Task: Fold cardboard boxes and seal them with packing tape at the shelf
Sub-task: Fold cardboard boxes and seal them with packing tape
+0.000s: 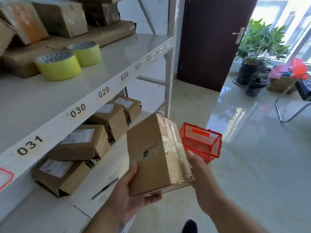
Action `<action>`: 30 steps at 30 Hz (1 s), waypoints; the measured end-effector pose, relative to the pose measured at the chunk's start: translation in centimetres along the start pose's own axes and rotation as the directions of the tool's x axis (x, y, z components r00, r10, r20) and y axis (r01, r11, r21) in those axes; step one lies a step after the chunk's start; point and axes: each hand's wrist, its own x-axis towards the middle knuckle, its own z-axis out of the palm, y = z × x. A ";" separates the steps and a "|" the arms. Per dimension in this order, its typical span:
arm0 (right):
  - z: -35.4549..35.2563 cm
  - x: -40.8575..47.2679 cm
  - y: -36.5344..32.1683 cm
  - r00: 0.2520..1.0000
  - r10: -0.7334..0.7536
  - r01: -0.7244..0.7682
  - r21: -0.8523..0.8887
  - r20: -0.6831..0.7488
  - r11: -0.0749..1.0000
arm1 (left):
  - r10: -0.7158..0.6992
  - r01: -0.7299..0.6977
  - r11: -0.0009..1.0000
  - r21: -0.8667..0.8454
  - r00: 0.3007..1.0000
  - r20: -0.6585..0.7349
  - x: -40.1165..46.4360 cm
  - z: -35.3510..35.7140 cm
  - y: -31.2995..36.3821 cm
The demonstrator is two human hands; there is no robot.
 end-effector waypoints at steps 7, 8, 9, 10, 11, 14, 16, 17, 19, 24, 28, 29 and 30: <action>-5.4 3.8 -2.9 0.995 0.054 -0.061 0.090 0.078 0.994 | 0.325 -0.233 0.768 0.596 0.945 -0.049 8.1 7.7 0.1; -5.7 4.9 -3.3 0.998 0.000 0.000 -0.006 0.067 1.000 | 0.352 -0.278 0.724 0.632 0.936 0.009 8.9 9.3 0.2; -6.2 6.1 -3.4 0.998 -0.058 0.061 -0.078 0.035 0.995 | 0.305 -0.299 0.706 0.642 0.947 0.104 9.5 11.1 0.1; -6.5 6.9 -3.8 0.993 -0.114 0.114 -0.112 0.006 0.987 | 0.228 -0.291 0.707 0.645 0.957 0.182 10.2 12.7 0.1; -7.0 7.7 -3.9 0.988 -0.157 0.155 -0.093 -0.011 0.984 | 0.178 -0.275 0.709 0.649 0.961 0.213 11.2 14.0 0.2; -9.4 9.1 -4.5 0.960 -0.248 0.221 -0.191 -0.133 0.956 | 0.166 -0.257 0.726 0.638 0.966 0.200 14.2 16.5 1.0; -12.6 10.9 -4.9 0.936 -0.244 0.184 -0.239 -0.253 0.954 | 0.120 -0.219 0.784 0.580 0.971 0.206 16.4 17.7 1.0; -14.0 11.5 -5.4 0.930 -0.267 0.174 -0.338 -0.252 0.925 | 0.093 -0.198 0.824 0.531 0.972 0.218 17.4 18.1 0.8; -16.5 13.4 -6.7 0.966 -0.153 0.101 -0.241 -0.207 0.965 | 0.051 -0.161 0.894 0.419 0.964 0.262 19.4 19.1 -0.2; -19.5 15.6 -8.7 0.981 -0.046 0.033 -0.071 -0.188 0.997 | 0.116 -0.167 0.873 0.459 0.984 0.136 24.9 21.1 -1.0; -20.4 17.3 -8.7 0.955 -0.141 0.113 -0.122 -0.262 0.986 | 0.008 -0.178 0.726 0.665 0.968 0.250 27.0 23.6 -0.7; -20.5 17.8 -8.8 0.957 -0.144 0.120 -0.109 -0.251 0.987 | -0.042 -0.160 0.713 0.683 0.962 0.269 27.6 24.1 -0.6; -20.6 18.2 -8.9 0.959 -0.144 0.127 -0.081 -0.245 0.989 | -0.063 -0.156 0.712 0.684 0.957 0.284 28.2 24.4 -0.4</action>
